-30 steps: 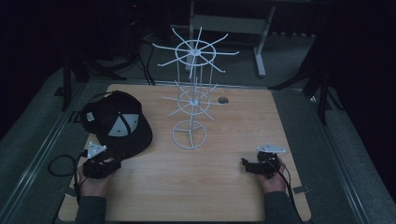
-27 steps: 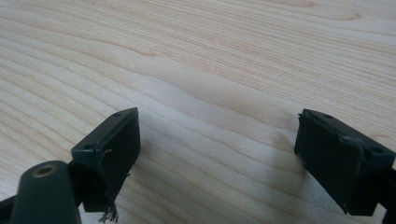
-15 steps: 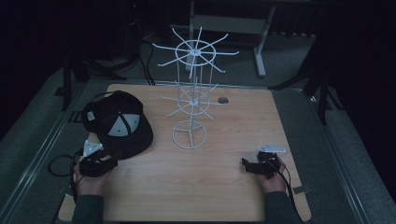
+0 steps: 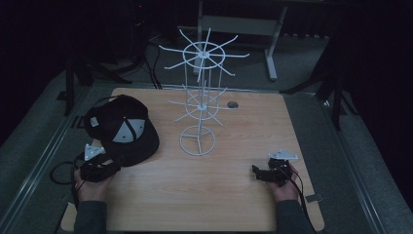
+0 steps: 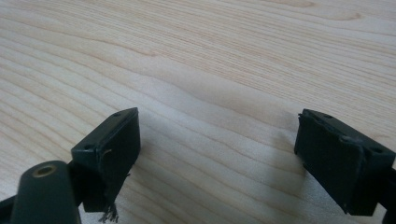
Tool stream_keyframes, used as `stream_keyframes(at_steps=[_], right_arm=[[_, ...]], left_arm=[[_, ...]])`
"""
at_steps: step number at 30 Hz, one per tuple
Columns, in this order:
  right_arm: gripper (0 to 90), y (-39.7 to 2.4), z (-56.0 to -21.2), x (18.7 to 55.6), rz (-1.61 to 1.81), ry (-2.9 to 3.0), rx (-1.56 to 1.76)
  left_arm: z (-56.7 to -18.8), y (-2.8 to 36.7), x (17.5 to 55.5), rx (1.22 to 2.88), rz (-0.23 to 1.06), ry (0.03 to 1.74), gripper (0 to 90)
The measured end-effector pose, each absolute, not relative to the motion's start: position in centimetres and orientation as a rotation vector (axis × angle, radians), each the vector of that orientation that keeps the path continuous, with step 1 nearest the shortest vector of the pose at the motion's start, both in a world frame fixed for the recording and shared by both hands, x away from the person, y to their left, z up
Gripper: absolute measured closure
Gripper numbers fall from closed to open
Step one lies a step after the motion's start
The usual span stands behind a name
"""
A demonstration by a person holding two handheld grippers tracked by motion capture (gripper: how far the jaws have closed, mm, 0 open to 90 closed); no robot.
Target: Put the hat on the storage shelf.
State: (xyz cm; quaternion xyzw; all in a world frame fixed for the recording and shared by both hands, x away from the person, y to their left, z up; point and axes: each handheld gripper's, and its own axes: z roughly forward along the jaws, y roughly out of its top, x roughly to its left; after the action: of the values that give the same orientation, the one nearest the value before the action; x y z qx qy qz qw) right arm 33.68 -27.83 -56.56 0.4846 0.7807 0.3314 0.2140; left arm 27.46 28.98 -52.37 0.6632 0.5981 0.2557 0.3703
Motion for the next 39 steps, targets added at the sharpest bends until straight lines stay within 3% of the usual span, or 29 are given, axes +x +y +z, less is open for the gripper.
stream_keyframes(at_steps=[15, 39], right_arm=[[14.2, -27.8, -56.6, 33.7, 0.919, 2.166, 1.344], [14.2, -27.8, -56.6, 33.7, 0.919, 2.166, 1.344]], left_arm=[[-52.3, 30.1, 28.0, 1.676, 0.663, 1.588, 33.9], [-54.5, 30.5, 28.8, 1.693, 0.621, 1.655, 33.1]])
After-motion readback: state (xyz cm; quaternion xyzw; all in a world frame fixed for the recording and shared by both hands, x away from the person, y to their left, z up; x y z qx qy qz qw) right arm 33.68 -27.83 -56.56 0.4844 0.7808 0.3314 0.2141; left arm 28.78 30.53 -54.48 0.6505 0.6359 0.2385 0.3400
